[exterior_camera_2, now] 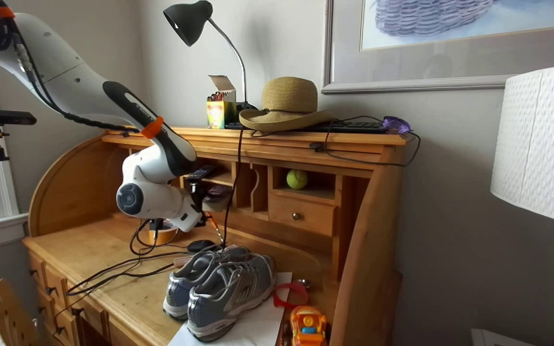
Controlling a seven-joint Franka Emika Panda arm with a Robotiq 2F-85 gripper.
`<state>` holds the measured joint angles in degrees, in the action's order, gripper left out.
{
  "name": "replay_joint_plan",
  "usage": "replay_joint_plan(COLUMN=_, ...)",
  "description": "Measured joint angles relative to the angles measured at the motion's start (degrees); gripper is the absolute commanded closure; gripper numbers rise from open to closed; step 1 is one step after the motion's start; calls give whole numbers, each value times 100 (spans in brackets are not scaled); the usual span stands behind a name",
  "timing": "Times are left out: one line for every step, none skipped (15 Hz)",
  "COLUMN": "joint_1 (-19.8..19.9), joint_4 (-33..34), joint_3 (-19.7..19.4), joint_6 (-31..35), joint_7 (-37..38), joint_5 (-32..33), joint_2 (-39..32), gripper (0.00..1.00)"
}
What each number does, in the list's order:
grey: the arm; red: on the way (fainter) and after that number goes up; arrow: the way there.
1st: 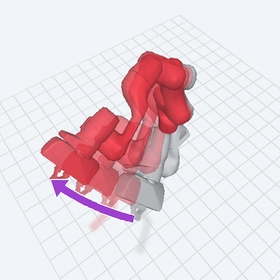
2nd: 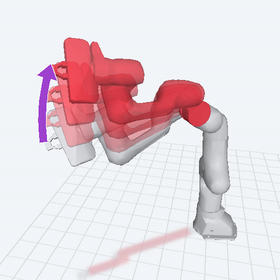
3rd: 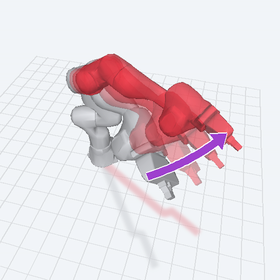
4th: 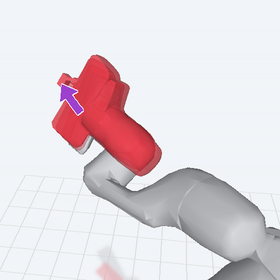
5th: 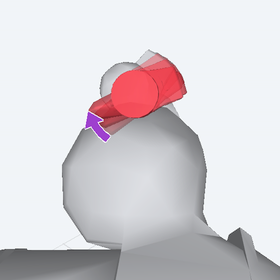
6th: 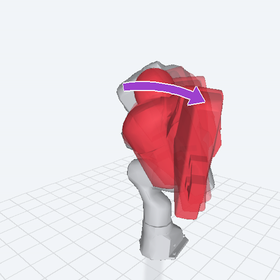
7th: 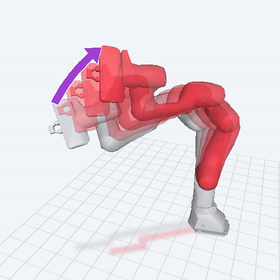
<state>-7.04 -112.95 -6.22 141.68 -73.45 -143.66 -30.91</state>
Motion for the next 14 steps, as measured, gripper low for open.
replay_joint_plan(joint_1=2, joint_4=-105, joint_3=-15, joint_6=-1, joint_7=5, joint_5=0, joint_2=87, gripper=58)
replay_joint_plan(joint_1=4, joint_4=-222, joint_3=-34, joint_6=-1, joint_7=5, joint_5=1, joint_2=179, gripper=67)
replay_joint_plan(joint_1=12, joint_4=-337, joint_3=-54, joint_6=-1, joint_7=5, joint_5=2, joint_2=271, gripper=73)
replay_joint_plan(joint_1=26, joint_4=-436, joint_3=-75, joint_6=-1, joint_7=5, joint_5=3, joint_2=362, gripper=81)
replay_joint_plan(joint_1=33, joint_4=-517, joint_3=-106, joint_6=-1, joint_7=4, joint_5=3, joint_2=452, gripper=86)
replay_joint_plan(joint_1=47, joint_4=-582, joint_3=-136, joint_6=-1, joint_7=2, joint_5=3, joint_2=548, gripper=92)
replay_joint_plan(joint_1=60, joint_4=-631, joint_3=-172, joint_6=0, joint_7=-4, joint_5=6, joint_2=635, gripper=92)
replay_joint_plan(joint_1=73, joint_4=-689, joint_3=-191, joint_6=2, joint_7=-18, joint_5=28, joint_2=702, gripper=92)
replay_joint_plan(joint_1=70, joint_4=-754, joint_3=-193, joint_6=2, joint_7=-98, joint_5=-27, joint_2=753, gripper=92)
replay_joint_plan(joint_1=73, joint_4=-787, joint_3=-202, joint_6=4, joint_7=-127, joint_5=-10, joint_2=778, gripper=92)
replay_joint_plan(joint_1=73, joint_4=-790, joint_3=-204, joint_6=6, joint_7=-127, joint_5=11, joint_2=787, gripper=92)
replay_joint_plan(joint_1=72, joint_4=-790, joint_3=-202, joint_6=9, joint_7=-127, joint_5=11, joint_2=787, gripper=92)
replay_joint_plan(joint_1=72, joint_4=-785, joint_3=-201, joint_6=12, joint_7=-127, joint_5=10, joint_2=786, gripper=92)
replay_joint_plan(joint_1=71, joint_4=-772, joint_3=-195, joint_6=18, joint_7=-126, joint_5=10, joint_2=783, gripper=92)
